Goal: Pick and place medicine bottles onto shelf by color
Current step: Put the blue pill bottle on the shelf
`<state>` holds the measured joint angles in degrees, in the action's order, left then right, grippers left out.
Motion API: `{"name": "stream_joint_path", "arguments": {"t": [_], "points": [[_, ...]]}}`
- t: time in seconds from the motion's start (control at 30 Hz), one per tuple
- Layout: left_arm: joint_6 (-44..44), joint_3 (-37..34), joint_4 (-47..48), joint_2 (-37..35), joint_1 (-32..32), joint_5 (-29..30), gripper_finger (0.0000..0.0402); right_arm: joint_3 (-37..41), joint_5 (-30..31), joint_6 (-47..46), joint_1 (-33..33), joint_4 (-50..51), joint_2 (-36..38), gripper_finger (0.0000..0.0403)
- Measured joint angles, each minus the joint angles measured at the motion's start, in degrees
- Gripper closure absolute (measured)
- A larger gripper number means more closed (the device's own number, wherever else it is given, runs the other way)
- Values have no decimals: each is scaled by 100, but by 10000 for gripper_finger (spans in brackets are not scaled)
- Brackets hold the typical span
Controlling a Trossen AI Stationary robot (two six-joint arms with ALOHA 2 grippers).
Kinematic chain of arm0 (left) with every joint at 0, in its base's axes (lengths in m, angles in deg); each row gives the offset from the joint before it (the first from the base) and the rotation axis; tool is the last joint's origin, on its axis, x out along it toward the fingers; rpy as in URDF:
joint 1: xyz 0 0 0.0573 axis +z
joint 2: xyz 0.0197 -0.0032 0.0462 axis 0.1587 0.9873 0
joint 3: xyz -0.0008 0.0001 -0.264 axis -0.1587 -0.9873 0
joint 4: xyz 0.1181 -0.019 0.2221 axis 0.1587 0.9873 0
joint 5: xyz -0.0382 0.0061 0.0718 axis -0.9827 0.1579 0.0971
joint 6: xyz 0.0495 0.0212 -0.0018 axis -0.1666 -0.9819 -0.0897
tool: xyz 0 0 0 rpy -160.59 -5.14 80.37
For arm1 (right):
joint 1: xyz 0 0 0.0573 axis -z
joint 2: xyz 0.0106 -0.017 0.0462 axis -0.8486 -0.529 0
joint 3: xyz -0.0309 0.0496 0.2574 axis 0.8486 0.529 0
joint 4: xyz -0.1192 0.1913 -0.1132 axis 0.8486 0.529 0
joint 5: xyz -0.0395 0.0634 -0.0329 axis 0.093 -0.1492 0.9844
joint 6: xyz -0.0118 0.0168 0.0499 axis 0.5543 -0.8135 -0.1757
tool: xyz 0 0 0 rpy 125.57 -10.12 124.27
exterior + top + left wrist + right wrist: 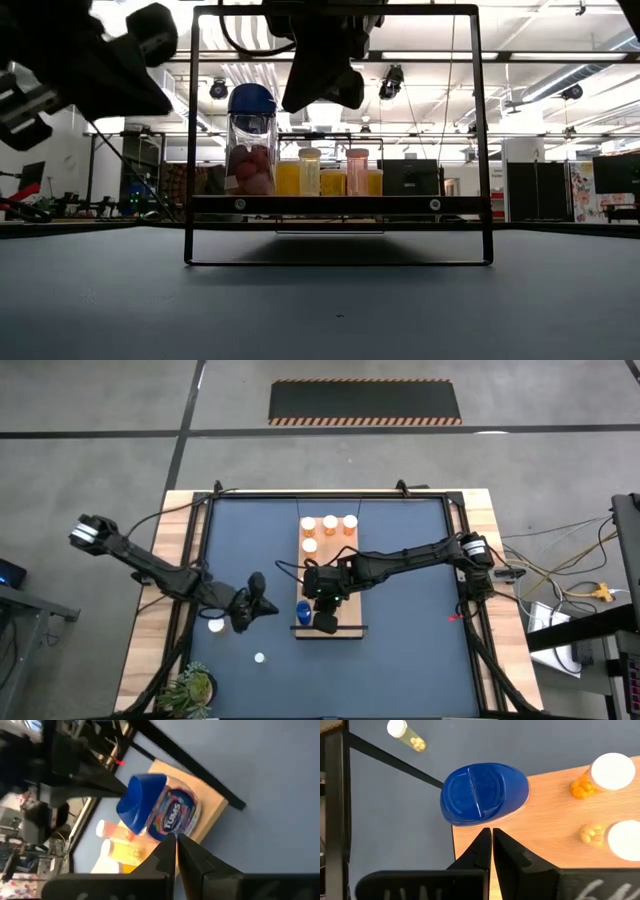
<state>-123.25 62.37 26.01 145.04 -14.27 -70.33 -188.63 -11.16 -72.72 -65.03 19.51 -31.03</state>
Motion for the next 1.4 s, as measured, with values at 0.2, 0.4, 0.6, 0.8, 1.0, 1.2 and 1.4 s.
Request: {"name": "stream_joint_path", "arguments": {"t": [0.2,0.4,0.6,0.8,1.0,1.2,1.4], "points": [[-263,55,-730,649,320,-501,401,0,70,0,-1,-32,-1,394],[-341,128,-1211,1166,596,-704,401,0,142,34,-2,-111,-1,394],[-441,293,-1214,1594,841,-992,401,2,142,55,-4,-111,-2,394],[-448,423,-1310,1872,983,-1021,401,13,139,27,-34,-110,-2,394],[-435,424,-1307,1861,1030,-1030,401,15,140,130,-92,-127,-2,394],[-426,420,-1307,1826,1030,-1156,401,15,162,129,-92,-127,-2,394],[-418,426,-1306,1826,1028,-1241,401,17,339,201,-90,-127,-2,394]]}}
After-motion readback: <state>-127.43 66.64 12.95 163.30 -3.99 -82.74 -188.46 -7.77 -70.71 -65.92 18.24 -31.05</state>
